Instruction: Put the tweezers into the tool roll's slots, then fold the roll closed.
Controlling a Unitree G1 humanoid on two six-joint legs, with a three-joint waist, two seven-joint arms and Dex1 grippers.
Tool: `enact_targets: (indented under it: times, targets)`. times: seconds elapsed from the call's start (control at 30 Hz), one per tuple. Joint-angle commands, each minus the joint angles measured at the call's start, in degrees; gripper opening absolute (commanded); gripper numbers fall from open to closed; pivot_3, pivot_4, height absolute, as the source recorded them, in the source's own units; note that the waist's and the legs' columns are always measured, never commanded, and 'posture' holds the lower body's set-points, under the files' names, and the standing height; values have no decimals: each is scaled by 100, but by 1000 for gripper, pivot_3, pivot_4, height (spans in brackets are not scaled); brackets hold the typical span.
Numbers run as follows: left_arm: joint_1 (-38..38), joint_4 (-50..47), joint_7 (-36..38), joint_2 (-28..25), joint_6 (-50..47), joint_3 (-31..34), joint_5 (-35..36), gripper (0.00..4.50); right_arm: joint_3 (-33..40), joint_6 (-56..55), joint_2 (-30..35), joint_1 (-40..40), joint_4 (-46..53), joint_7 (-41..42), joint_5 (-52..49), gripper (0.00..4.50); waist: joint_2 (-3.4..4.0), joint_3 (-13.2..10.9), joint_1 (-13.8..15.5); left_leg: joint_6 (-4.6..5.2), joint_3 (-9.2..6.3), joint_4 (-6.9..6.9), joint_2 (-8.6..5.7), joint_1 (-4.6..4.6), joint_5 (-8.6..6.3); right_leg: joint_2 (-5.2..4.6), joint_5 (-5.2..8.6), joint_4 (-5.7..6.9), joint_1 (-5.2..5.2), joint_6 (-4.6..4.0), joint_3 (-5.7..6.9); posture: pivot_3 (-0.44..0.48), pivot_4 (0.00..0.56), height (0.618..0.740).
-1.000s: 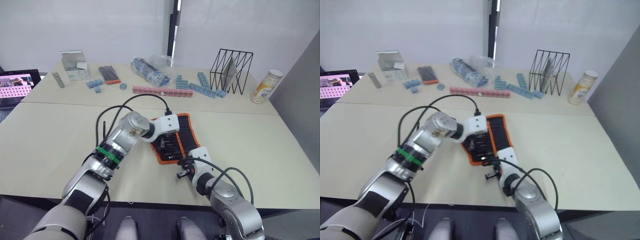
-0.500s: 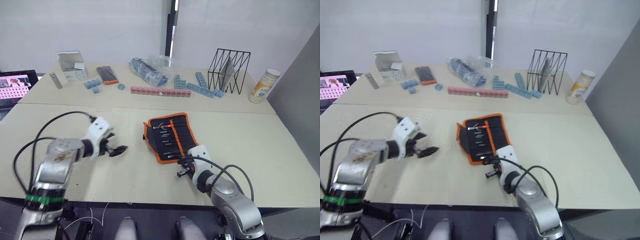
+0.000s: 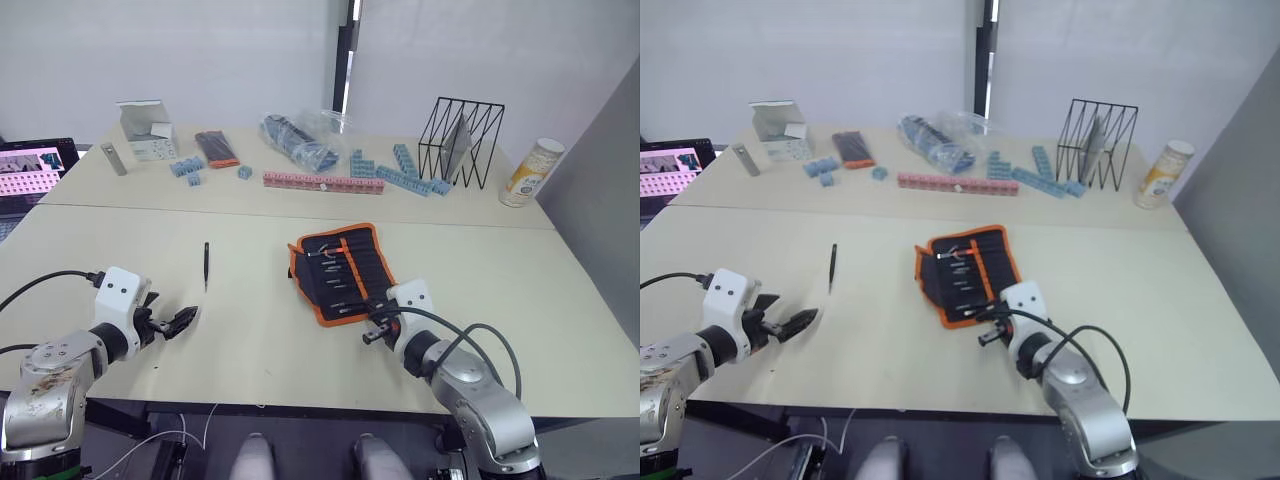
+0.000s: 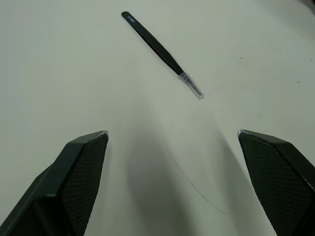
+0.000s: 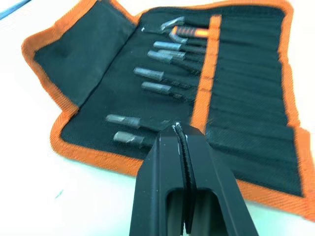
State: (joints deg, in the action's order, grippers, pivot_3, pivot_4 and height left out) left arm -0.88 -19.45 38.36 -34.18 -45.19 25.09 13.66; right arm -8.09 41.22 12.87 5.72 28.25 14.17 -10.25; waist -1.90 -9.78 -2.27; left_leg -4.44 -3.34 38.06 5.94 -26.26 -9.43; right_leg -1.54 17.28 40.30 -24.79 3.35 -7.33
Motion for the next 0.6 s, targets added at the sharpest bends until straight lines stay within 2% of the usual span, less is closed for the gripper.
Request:
enact_targets:
  times: [0.03,0.27,0.6]
  targets:
    - [98,-225,-320,57,27,88,62,4481,120,-288,14,105,-289,-38,98,0,0,0,-10,0,0,0,0,0,0,0,0,0,0,-1,1,0,150,663]
    - [62,-116,-685,212,96,-134,108,4481,-41,-327,32,-86,-749,-85,250,0,-3,2,-13,0,1,0,0,-2,0,0,-1,6,-5,0,0,0,150,663]
    - [-819,669,-1486,712,146,-784,-82,4481,-143,-6,-21,-205,-664,-114,263,0,-16,12,23,0,-1,0,0,17,0,1,-1,6,18,0,1,0,150,663]
